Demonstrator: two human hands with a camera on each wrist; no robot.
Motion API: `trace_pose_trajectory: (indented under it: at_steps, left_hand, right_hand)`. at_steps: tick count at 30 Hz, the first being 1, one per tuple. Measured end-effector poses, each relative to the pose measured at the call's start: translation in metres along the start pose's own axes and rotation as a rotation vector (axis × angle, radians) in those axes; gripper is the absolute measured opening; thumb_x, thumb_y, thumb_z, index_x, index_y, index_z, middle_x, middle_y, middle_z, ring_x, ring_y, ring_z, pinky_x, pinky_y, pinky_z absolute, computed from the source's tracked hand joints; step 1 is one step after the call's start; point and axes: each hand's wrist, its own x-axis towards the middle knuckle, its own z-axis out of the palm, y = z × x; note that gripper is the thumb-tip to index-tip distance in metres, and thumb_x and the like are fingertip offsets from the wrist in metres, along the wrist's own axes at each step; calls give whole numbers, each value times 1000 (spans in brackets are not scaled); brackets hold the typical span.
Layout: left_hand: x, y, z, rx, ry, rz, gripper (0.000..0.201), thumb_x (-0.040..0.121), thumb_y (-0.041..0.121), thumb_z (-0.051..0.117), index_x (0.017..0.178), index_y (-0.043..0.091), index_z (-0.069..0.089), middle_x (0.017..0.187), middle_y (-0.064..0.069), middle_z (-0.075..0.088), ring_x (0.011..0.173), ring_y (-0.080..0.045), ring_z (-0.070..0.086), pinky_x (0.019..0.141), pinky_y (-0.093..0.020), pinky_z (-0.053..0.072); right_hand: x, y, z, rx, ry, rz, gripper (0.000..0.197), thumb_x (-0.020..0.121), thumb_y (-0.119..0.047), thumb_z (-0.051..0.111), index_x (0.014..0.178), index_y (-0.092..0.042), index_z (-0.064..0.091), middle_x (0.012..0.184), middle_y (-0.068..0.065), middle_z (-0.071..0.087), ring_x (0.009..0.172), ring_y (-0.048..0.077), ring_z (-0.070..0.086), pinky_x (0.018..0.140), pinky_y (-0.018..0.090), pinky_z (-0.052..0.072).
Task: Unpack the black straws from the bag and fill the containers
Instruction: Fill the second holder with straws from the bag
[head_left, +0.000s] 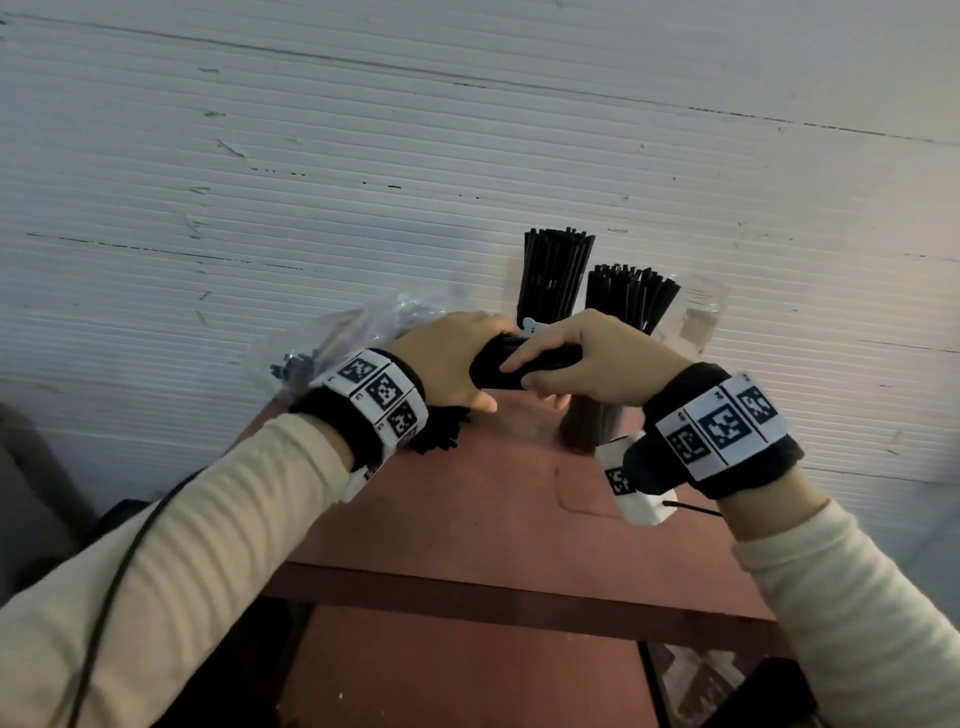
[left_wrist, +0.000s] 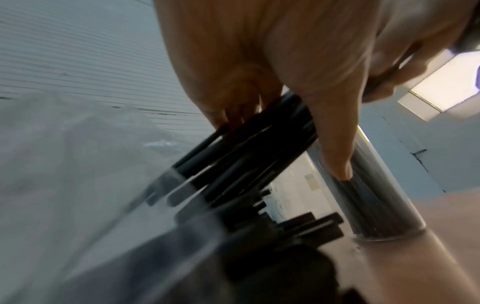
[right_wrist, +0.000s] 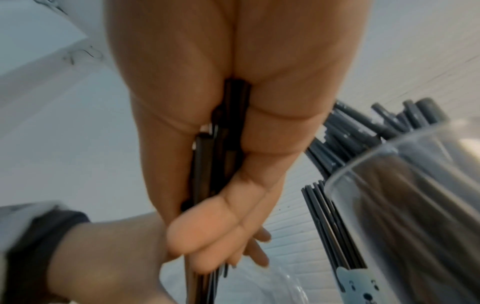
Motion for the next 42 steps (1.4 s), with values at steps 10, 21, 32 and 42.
trace_pose_trajectory:
  at_steps: [10,21,32,42]
  left_hand:
    - [21,40,5,-85,145,17,17,81,39,66,86,24,60,72,5,63,73,-18,63,66,-34,50]
    - [24,91,21,-757,202,-67,25,85,35,70,72,17,61,55,12,58,53,3,56,60,-12,45]
    - [16,84,44,-990,-3,-105,11,85,20,73,78,15,67,81,-13,68,82,-21,67,91,-34,52]
    - [17,68,59,-903,-227,-183,33,72,43,79,80,12,71,82,-6,71,92,-24,68,103,-46,46]
  right_hand:
    - [-55,-13,-41,-8,125,-34,36,86,-23,72,120,-35,67,86,-21,69,70,-5,60,70,10,44]
    - [-49,-41,-46,-16,768,-410,35,86,-4,62,119,-15,59,121,-1,57,106,12,62,82,12,46]
    - [-20,-7,-15,-161,593,-257,29,91,-34,63,115,-19,66,117,-4,55,104,3,55,94,12,41]
    - [-24,3,-2,-151,515,-162,35,88,-24,67,120,-15,60,113,-1,57,101,6,53,84,0,34]
